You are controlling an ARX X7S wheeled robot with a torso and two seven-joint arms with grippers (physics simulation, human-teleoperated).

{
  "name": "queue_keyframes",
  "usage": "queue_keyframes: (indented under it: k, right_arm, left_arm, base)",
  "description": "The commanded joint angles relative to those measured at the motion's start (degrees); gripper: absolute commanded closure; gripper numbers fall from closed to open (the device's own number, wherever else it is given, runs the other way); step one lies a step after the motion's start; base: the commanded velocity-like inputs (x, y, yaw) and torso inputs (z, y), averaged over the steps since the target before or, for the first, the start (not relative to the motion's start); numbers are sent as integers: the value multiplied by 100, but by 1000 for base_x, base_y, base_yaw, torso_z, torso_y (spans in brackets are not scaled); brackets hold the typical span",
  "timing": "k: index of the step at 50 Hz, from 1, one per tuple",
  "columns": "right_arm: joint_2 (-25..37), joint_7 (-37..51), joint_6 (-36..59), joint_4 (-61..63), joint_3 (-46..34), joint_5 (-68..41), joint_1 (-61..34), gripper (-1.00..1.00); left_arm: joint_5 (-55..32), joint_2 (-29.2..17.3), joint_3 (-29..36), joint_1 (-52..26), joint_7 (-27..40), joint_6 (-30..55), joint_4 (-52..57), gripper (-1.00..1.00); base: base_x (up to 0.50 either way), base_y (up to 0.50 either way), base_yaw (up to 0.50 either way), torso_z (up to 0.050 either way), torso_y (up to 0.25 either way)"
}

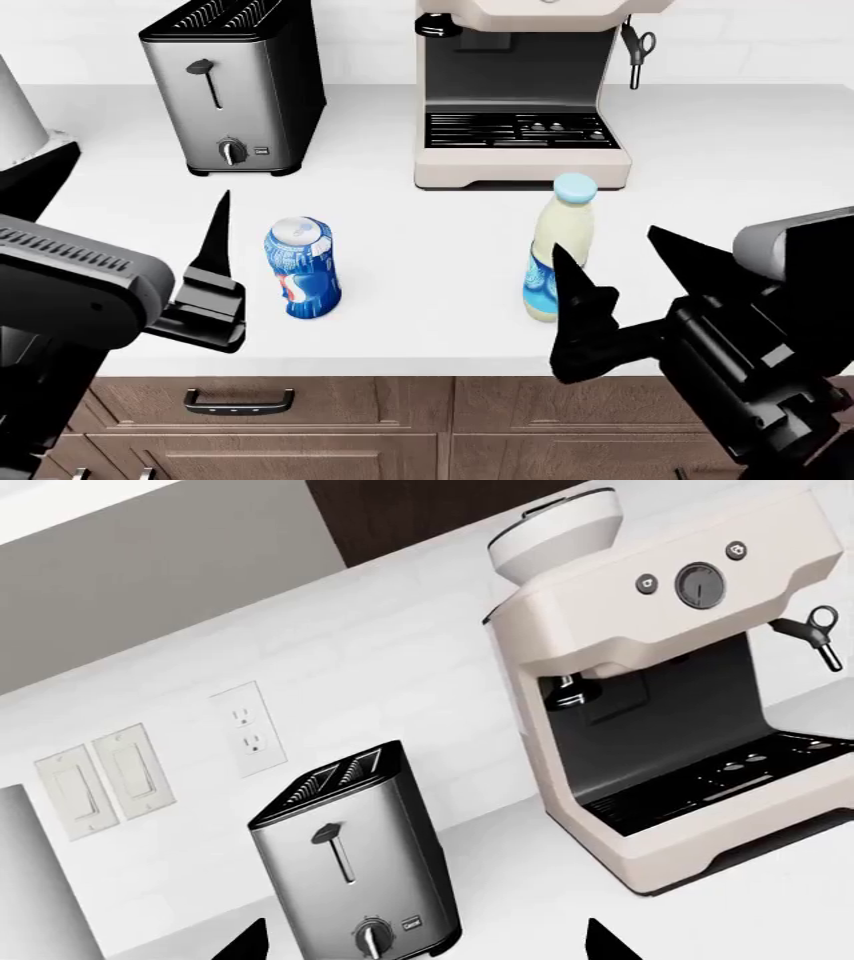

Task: Move the drinks to the dining counter.

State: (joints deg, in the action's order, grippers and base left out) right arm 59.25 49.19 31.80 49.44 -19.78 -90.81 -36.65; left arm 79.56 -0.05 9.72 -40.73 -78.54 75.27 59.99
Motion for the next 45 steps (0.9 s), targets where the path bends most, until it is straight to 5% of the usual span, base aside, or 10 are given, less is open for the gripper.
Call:
queue_keyframes:
  k: [1, 45]
  right_arm:
    - [-276, -80, 285, -173, -312, 226, -98, -100]
    - [-1025, -596, 816, -1395, -912, 951, -772, -100]
  left_arm:
    - [-86, 0, 11, 13, 71, 0, 0, -100]
    - [-1353, 4, -565, 477, 955, -416, 0, -100]
  base:
    - [0, 0, 0, 0, 0]
    - [0, 0, 0, 0, 0]
